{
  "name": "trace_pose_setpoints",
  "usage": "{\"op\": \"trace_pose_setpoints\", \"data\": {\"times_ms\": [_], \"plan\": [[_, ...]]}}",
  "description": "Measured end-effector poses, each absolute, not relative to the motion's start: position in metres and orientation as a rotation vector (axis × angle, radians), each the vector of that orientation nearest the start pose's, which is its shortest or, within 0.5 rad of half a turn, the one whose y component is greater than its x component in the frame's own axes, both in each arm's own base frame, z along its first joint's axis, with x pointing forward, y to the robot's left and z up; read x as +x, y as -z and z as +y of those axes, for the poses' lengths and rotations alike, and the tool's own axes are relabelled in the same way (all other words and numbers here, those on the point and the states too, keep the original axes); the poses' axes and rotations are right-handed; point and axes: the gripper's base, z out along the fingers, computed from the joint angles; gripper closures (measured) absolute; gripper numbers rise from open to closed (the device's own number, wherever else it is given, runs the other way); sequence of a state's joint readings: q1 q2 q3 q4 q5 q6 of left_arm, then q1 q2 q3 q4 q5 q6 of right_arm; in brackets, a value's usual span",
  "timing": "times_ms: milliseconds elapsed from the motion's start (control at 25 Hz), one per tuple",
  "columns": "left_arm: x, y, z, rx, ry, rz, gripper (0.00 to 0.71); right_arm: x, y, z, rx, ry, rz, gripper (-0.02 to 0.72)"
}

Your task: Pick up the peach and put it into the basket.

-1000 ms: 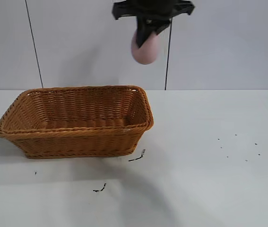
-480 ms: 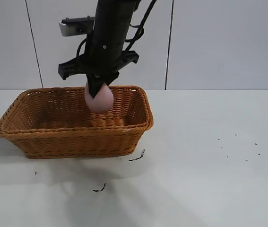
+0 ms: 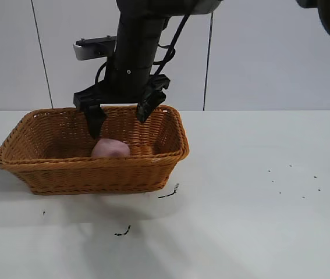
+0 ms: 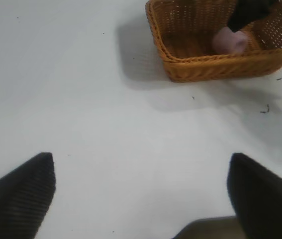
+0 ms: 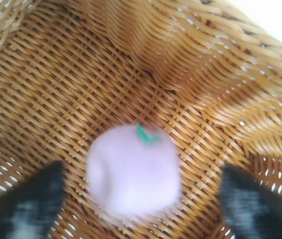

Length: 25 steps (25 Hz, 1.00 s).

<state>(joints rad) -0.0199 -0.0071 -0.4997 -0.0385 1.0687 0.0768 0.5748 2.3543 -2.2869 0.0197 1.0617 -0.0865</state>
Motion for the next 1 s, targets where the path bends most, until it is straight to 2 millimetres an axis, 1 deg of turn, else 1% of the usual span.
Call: {"op": "trace_pose_setpoints", "data": {"times_ms": [80,160,240,320,440,520,640,760,880,920,1000], "plan": [[-0.006,-0.277,-0.003,0.101,0.011,2.042,0.018,0.447,-0.257,0.265,-0.788,-0.186,2.483,0.015],[-0.006,-0.277,-0.003,0.101,0.011,2.042,0.018,0.458,-0.265,0.237,-0.718,-0.16,2.504,0.014],[-0.006,-0.277,-0.003,0.101,0.011,2.042,0.018,0.47,-0.266,0.209,-0.645,-0.135,2.53,0.014],[-0.006,-0.277,-0.003,0.101,0.011,2.042,0.018,0.482,-0.265,0.176,-0.562,-0.109,2.561,0.014],[-0.006,-0.277,-0.003,0.101,0.011,2.042,0.018,0.494,-0.267,0.131,-0.443,-0.073,2.593,0.014],[-0.006,-0.277,-0.003,0.101,0.011,2.042,0.018,0.498,-0.272,0.101,-0.367,-0.053,2.607,0.014],[-0.006,-0.277,-0.003,0.101,0.011,2.042,0.018,0.501,-0.28,0.054,-0.246,-0.021,2.619,0.014],[-0.006,-0.277,-0.003,0.101,0.011,2.042,0.018,0.499,-0.289,0.015,-0.142,0.006,2.628,0.014],[-0.006,-0.277,-0.003,0.101,0.011,2.042,0.018,0.491,-0.304,-0.011,-0.056,0.021,2.628,0.014],[-0.006,-0.277,-0.003,0.101,0.011,2.042,0.018,0.487,-0.308,-0.017,-0.039,0.025,2.628,0.014],[-0.006,-0.277,-0.003,0.101,0.011,2.042,0.018,0.475,-0.32,-0.022,-0.021,0.029,2.624,0.014]]}}
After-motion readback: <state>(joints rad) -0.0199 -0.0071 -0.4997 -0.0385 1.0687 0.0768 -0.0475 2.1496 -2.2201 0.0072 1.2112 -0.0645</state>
